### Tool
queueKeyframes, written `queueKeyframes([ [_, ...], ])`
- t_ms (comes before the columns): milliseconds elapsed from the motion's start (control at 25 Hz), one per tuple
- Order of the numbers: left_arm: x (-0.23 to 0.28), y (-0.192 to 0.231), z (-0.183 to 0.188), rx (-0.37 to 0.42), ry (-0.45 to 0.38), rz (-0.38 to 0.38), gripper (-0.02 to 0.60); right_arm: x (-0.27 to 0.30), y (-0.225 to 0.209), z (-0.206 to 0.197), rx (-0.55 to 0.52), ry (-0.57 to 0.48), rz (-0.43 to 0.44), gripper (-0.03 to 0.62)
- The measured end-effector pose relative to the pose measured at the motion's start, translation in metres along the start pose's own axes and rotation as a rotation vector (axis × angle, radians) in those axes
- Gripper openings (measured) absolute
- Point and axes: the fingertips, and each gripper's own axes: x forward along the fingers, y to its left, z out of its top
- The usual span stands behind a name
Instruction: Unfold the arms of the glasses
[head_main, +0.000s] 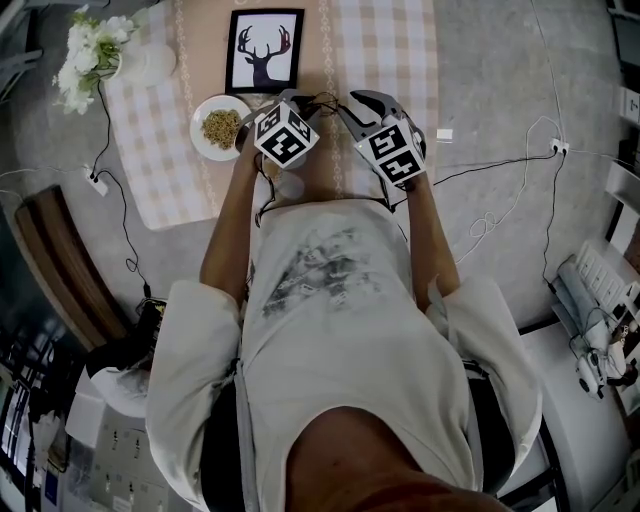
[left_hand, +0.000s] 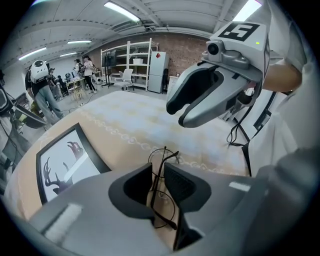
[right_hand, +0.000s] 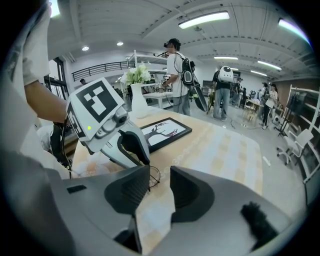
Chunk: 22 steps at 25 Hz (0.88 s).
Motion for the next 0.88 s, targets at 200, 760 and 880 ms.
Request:
queueKeyframes([
  [200,0.0,-0.003,0.0,0.012,0.001,-0.022,0.067,0.005,0.0,-0.001,0.01,0.008,0.018,0.133],
  [760,0.001,-0.009,0.0,0.064,-0.002,-0.063,0.021,0.031,0.002,-0.004,-0.04,0.056,0.104,0.017],
  [880,0.0,-0.009,0.0,0.067,-0.006,-0.065,0.02,0.038,0.006,-0.011,-0.054,0.093,0.134,0.017],
])
